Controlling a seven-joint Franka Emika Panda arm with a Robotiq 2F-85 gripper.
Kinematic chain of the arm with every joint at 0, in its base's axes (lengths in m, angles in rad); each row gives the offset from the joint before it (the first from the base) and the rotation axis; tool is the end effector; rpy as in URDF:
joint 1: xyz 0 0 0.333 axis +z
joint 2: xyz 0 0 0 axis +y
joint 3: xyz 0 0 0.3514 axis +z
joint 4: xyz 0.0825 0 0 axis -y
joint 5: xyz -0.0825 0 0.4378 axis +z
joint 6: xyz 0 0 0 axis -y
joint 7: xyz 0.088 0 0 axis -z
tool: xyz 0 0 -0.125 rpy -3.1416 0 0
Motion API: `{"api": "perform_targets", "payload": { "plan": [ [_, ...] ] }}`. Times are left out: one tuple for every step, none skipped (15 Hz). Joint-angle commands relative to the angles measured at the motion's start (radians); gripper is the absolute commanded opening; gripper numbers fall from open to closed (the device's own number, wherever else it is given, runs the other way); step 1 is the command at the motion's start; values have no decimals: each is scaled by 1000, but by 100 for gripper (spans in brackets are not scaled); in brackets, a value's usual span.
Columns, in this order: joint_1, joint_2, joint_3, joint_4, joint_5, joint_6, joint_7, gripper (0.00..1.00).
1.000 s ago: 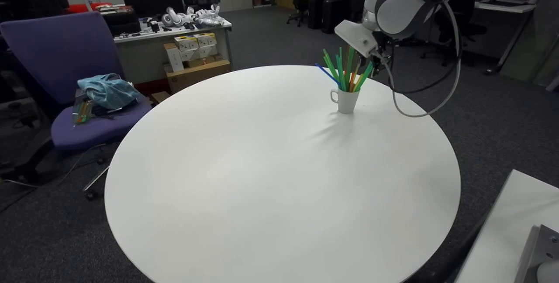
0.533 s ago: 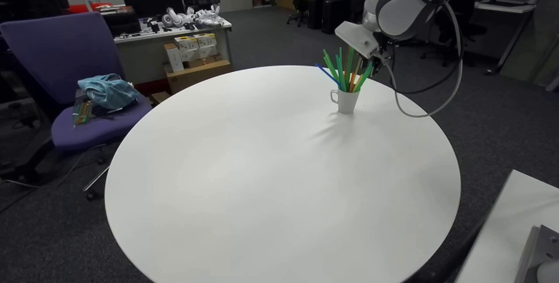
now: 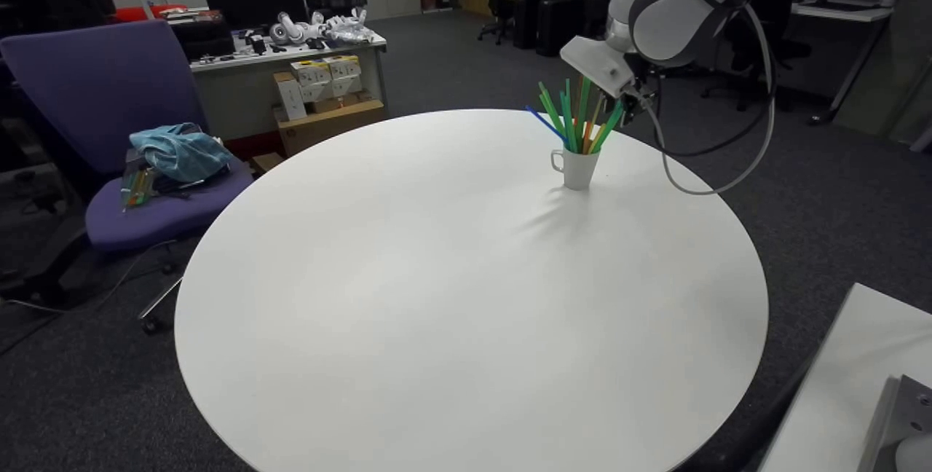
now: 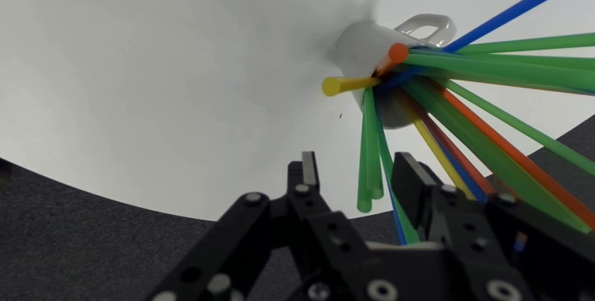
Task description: Remove one green straw from the mug and put it on the table.
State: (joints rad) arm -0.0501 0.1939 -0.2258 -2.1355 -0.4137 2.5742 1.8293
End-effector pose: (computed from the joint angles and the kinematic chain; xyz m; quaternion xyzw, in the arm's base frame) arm 0.6157 -0.1691 0.3232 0.6206 -0.7601 0.1910 0.0250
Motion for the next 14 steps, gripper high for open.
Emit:
{"api": "perform_targets", "payload": {
  "plan": [
    [7, -16, -13, 16, -30, -47, 0, 18],
    [7, -16, -15, 15, -33, -47, 0, 17],
    [7, -16, -16, 15, -35, -48, 1, 10],
    [8, -16, -17, 15, -38, -47, 2, 0],
    [8, -17, -17, 14, -40, -47, 1, 0],
    [12, -23, -16, 15, -46, -49, 4, 0],
    [15, -33, -14, 15, -51, -49, 5, 0],
    [18, -45, -12, 16, -56, -48, 4, 0],
    [23, -67, -11, 20, -66, -48, 6, 0],
    [25, -88, -6, 27, -68, -47, -3, 0],
    [29, -109, -3, 35, -82, -46, 3, 0],
    [30, -138, 3, 46, -94, -48, -1, 0],
    [29, -164, 12, 60, -105, -49, -4, 0],
    [27, -193, 23, 74, -115, -50, -11, 0]
  ]
}}
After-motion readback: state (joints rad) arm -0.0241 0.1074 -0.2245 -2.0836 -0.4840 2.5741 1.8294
